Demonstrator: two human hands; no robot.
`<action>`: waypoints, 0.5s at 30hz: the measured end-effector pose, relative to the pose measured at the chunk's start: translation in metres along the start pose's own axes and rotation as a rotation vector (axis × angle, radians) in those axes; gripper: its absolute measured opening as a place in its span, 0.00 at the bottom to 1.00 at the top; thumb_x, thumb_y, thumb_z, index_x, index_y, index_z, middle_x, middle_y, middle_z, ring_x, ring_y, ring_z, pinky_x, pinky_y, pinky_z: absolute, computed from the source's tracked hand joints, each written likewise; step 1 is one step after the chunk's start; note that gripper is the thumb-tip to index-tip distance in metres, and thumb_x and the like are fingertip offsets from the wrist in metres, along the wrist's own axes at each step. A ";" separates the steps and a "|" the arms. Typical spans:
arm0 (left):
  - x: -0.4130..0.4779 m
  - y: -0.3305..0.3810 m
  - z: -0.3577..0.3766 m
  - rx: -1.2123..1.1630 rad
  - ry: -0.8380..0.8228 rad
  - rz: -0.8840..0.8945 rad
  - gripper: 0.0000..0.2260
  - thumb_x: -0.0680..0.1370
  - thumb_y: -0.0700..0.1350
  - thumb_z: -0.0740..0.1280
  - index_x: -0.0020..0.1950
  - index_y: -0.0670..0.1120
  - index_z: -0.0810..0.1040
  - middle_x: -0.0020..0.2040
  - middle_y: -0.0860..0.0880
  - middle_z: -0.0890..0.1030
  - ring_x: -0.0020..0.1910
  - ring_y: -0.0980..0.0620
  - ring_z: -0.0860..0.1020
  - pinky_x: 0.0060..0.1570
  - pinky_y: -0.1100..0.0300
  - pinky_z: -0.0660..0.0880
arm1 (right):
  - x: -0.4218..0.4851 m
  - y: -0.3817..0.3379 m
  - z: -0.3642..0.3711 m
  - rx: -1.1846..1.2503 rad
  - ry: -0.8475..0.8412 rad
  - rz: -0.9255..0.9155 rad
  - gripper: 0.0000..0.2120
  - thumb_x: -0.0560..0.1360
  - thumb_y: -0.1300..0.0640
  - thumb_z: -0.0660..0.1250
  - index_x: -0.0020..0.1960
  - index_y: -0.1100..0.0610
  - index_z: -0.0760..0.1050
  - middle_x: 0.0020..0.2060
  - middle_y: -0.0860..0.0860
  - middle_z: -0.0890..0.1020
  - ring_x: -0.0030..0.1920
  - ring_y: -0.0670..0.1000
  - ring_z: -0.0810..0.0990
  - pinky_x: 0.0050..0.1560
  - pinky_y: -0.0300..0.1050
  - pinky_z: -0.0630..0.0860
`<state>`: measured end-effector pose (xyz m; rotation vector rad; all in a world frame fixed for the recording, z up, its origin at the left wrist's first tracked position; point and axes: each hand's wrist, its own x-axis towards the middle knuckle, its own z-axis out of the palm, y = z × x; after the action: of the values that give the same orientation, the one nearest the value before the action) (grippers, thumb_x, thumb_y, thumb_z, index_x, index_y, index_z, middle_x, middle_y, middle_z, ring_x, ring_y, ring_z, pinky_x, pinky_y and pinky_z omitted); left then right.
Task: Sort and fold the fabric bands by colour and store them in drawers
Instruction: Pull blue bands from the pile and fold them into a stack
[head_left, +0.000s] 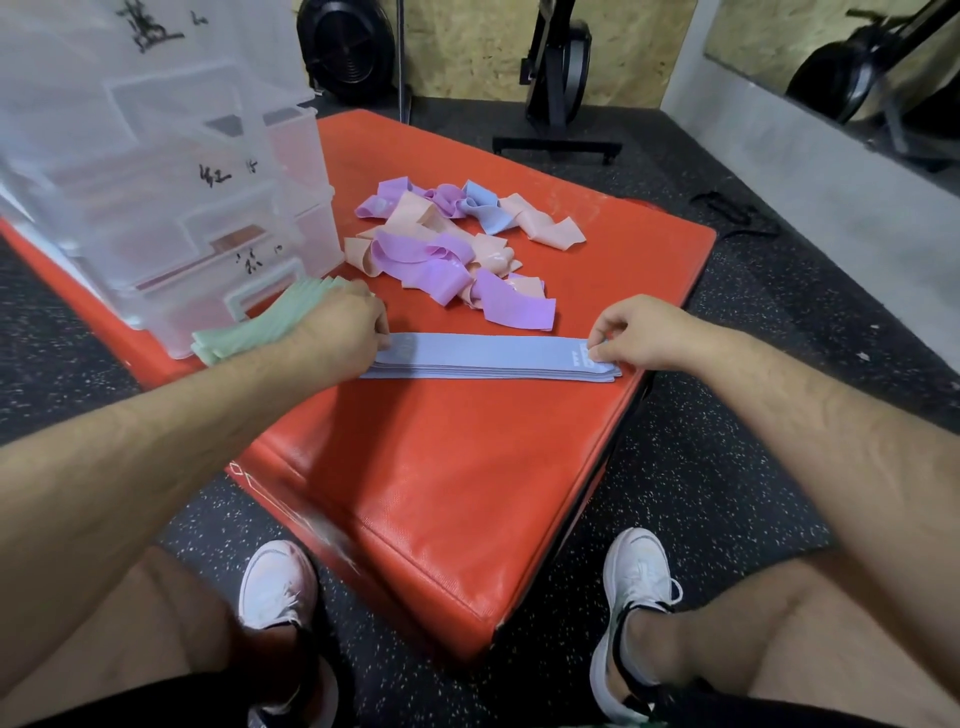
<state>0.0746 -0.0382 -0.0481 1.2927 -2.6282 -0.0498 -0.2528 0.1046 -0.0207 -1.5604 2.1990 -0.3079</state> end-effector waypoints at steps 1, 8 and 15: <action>-0.001 0.001 -0.002 0.025 0.000 0.012 0.04 0.75 0.47 0.71 0.41 0.49 0.81 0.44 0.49 0.80 0.47 0.48 0.78 0.45 0.57 0.68 | -0.001 -0.001 0.000 -0.010 0.004 -0.004 0.03 0.73 0.59 0.74 0.44 0.52 0.83 0.34 0.45 0.80 0.34 0.46 0.77 0.36 0.42 0.71; -0.002 0.005 -0.009 0.064 0.020 0.057 0.04 0.73 0.45 0.67 0.39 0.49 0.79 0.42 0.52 0.79 0.44 0.48 0.77 0.42 0.57 0.68 | -0.007 -0.009 -0.007 -0.067 0.030 -0.047 0.02 0.74 0.54 0.72 0.43 0.51 0.82 0.38 0.43 0.81 0.38 0.47 0.78 0.35 0.42 0.69; 0.022 0.030 -0.007 -0.139 0.109 0.095 0.09 0.77 0.45 0.66 0.39 0.43 0.79 0.41 0.47 0.80 0.42 0.46 0.77 0.41 0.56 0.71 | 0.007 -0.042 -0.005 0.059 0.140 -0.154 0.07 0.77 0.50 0.69 0.44 0.53 0.80 0.34 0.45 0.77 0.34 0.47 0.73 0.35 0.44 0.69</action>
<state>0.0394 -0.0363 -0.0340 1.0924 -2.5403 -0.1400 -0.2223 0.0829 -0.0002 -1.7266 2.1544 -0.5386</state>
